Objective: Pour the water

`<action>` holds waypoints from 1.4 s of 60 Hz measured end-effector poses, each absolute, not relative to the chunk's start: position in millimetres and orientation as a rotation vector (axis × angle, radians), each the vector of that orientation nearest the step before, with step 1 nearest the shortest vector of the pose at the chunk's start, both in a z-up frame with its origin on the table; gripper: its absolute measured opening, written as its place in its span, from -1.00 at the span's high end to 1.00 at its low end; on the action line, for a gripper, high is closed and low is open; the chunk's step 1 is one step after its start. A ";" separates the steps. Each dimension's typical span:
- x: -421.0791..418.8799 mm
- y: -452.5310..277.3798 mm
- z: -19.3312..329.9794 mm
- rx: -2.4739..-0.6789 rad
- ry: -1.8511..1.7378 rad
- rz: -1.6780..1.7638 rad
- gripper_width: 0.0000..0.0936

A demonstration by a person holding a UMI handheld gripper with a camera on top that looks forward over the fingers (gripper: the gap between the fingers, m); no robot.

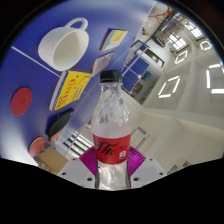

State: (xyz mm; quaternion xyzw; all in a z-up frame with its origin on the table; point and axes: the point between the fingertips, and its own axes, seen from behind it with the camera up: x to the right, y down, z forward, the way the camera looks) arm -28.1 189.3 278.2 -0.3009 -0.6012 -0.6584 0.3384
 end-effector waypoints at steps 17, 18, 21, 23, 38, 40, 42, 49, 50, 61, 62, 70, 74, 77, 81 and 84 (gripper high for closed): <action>-45.6 205.6 220.2 -0.681 -1.774 -1.729 0.26; -45.5 205.9 220.2 -0.692 -1.767 -1.719 0.26; -47.7 205.3 226.5 -0.716 -1.731 -1.683 0.26; -49.6 203.9 233.4 -0.728 -1.700 -1.664 0.26; -42.4 184.7 316.9 -1.238 -1.077 -1.047 0.26; -43.7 178.0 323.4 -1.302 -0.958 -0.941 0.26; -33.5 178.2 331.0 -1.382 -0.834 -0.799 0.26; -21.0 173.0 324.5 -1.581 -0.447 -0.339 0.26; -17.3 176.5 322.5 -1.591 -0.411 -0.283 0.26; 3.5 185.7 244.3 -1.709 -0.135 0.035 0.26; 4.7 187.0 233.7 -1.722 -0.125 0.048 0.26; 1.9 186.8 170.0 -1.785 -0.079 0.117 0.26; 1.7 199.1 133.6 -1.807 -0.096 0.101 0.26; 5.6 192.4 116.6 -1.821 -0.110 0.085 0.26; 12.2 190.8 93.6 -1.840 -0.113 0.061 0.26; 14.2 193.5 90.5 -1.797 -0.100 0.066 0.26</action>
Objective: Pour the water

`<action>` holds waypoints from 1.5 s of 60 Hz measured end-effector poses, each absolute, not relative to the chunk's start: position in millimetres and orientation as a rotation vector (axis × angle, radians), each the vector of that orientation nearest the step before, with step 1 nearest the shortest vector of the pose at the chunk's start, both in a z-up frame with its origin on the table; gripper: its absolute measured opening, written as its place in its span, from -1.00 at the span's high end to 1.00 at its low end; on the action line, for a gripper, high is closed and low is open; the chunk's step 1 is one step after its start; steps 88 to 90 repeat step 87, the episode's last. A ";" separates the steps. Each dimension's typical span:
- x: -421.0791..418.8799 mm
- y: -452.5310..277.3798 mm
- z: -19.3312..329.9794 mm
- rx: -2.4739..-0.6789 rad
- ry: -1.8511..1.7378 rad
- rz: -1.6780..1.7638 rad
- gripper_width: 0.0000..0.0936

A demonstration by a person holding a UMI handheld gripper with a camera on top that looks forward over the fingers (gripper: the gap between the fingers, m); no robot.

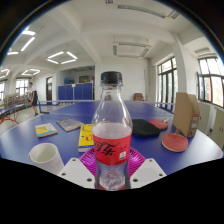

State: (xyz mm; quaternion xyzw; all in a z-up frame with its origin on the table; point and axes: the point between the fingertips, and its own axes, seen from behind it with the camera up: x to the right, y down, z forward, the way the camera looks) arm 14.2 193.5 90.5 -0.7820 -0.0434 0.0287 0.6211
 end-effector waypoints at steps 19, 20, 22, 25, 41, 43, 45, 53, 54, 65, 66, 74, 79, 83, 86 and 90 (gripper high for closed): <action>19.0 190.9 73.2 -1.898 -0.058 0.060 -0.43; 18.8 188.6 70.5 -1.922 -0.053 0.065 -0.59; 17.4 183.0 69.9 -1.946 -0.042 0.079 -0.84; 16.1 172.6 72.0 -1.966 -0.022 0.083 -0.75; 23.3 52.8 120.7 -2.022 0.000 -0.040 -0.82; 23.9 29.2 128.3 -2.040 0.005 -0.061 -0.82; 24.8 5.9 132.1 -2.058 0.007 -0.080 -0.82; 20.9 -79.7 157.5 -2.078 0.009 -0.114 -0.82; 19.9 -89.2 160.6 -2.077 0.002 -0.119 -0.82; 14.3 -163.5 184.3 -2.071 -0.047 -0.147 -0.83; 14.2 -168.1 185.5 -2.071 -0.049 -0.148 -0.83; 15.4 -197.6 190.3 -2.074 -0.035 -0.137 -0.82; 13.2 -209.2 193.4 -2.073 -0.042 -0.130 -0.82; 12.9 -212.9 198.5 -2.056 -0.045 -0.128 -0.83; 13.0 -215.5 201.9 -2.050 -0.047 -0.130 -0.82; 13.4 -216.5 202.8 -2.050 -0.048 -0.131 -0.83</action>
